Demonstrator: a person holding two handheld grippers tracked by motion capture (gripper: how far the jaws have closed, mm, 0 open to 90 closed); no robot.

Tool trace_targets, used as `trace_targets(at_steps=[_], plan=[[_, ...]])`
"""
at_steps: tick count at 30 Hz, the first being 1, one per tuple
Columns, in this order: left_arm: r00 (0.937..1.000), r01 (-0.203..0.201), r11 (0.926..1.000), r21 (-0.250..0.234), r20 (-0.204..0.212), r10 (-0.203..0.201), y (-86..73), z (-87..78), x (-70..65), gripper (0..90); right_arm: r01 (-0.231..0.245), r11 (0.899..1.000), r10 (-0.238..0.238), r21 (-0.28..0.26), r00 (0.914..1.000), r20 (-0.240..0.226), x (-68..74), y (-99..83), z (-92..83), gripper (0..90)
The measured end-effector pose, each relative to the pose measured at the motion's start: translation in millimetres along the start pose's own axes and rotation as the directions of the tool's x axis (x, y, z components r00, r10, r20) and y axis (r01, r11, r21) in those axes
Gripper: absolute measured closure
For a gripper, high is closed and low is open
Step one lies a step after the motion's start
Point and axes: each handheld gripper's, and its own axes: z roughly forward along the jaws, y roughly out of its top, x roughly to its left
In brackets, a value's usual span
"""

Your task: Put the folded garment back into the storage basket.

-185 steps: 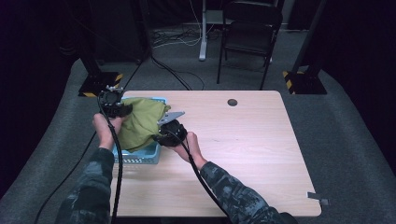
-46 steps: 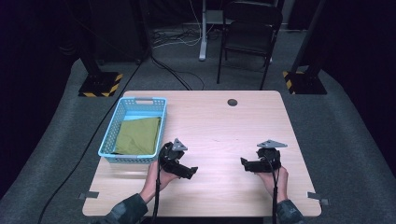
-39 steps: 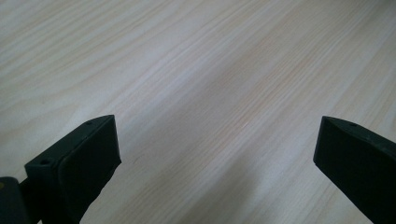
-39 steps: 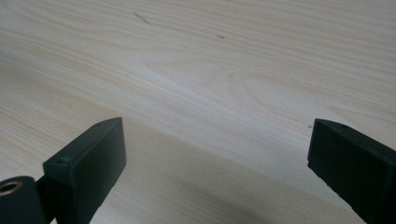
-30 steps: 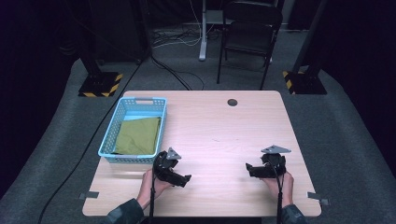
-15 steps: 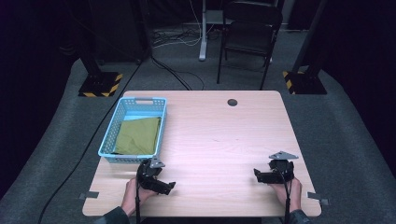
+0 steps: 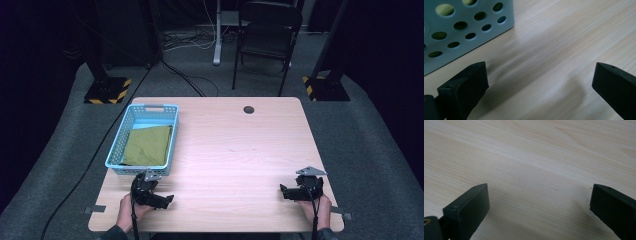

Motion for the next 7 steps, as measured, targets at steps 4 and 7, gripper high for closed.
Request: trace_targets(at_steps=[4,7], plan=[[1.0,0.0,1.0,0.01,0.002,0.0,-0.7,4.0,1.4,0.1,-0.012,1.0,0.012,0.016,0.9998,-0.015,-2.1,-1.5,3.9,0.0],[1.0,-0.009,0.9999,0.011,0.001,0.009,-0.3,5.6,2.1,0.1,-0.019,1.0,0.019,0.017,0.9995,-0.023,-3.6,-1.5,4.6,0.0]])
